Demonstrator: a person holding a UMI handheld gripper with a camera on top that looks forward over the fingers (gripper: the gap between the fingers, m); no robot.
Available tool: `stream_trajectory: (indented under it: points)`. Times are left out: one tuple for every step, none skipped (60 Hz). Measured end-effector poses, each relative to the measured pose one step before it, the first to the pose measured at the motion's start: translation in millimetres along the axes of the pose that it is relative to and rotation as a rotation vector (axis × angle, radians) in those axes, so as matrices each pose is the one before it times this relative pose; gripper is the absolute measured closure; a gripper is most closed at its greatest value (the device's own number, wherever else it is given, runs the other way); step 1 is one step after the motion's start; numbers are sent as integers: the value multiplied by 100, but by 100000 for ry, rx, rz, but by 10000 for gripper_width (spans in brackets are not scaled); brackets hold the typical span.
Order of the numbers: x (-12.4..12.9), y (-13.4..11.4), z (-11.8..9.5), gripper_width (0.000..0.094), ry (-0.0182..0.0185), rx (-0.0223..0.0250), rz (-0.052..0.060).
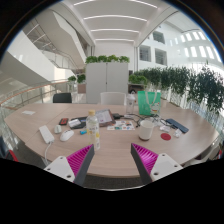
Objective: Pour water
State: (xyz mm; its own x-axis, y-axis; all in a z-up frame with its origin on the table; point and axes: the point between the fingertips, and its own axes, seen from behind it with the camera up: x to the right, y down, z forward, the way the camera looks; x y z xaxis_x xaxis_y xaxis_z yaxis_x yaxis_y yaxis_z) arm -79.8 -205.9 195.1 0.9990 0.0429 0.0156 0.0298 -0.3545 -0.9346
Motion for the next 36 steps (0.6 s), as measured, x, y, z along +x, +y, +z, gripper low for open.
stream_trajectory:
  points:
    - [-1178,141,1109,121,-1481,1008,-139]
    - [-966,141,1052,120,-1626,1004,-85]
    - [-905,98,1230,120,-1724,1065,30]
    - [-687,44,1207,121,-1764,1095,141]
    - [-632,69,1005,121,-1669,909,160]
    - [-573,145,1167,123,-1447,795,226]
    - [-536,149,1128,127,-970,562,93]
    - [-529,201,1159,126,-993,370,-93]
    - [-391,142,1145,131,-717,348,-242]
    - [-252,87,1112,137,-313,475,-243]
    - [-176,28,1014,138,-160,656,-194]
    - [-133,-4,974,137,0,792,-126]
    - [-34,-19,1016,137,340,783,-72]
    - [64,9,986,137,610,536,21]
    - [39,93,977,136,497,166,52]
    - [-4,94,909,137,221,-54,-13]
    - [-33,79,902,137,53,49,-27]
    - [-135,-64,593,135,31,412,101]
    - [6,-46,838,136,142,307,18]
    - [33,-24,793,136,109,340,102]
    - [-6,-46,790,136,62,389,162]
    - [0,-85,757,137,18,507,147]
    - [134,-14,1357,138,216,338,134]
    - [-13,-96,242,137,-124,438,187]
    - [34,-53,636,137,14,420,148]
    - [37,-57,669,138,83,459,77]
    - [93,-27,602,138,189,339,45]
    - [10,-5,556,141,-39,137,19]
    - [-55,-17,491,148,-285,122,-15]
    - [-49,-46,430,163,-447,225,-147]
    - [-48,18,689,201,-372,155,-255]
    - [-66,59,204,271,-630,-52,-560]
    - [-320,20,240,362,-1413,-90,-525]
    - [-151,254,207,394,-710,-409,-567]
    - [66,-234,151,395,265,1780,-800]
    - [120,-219,19,394,490,1788,-912]
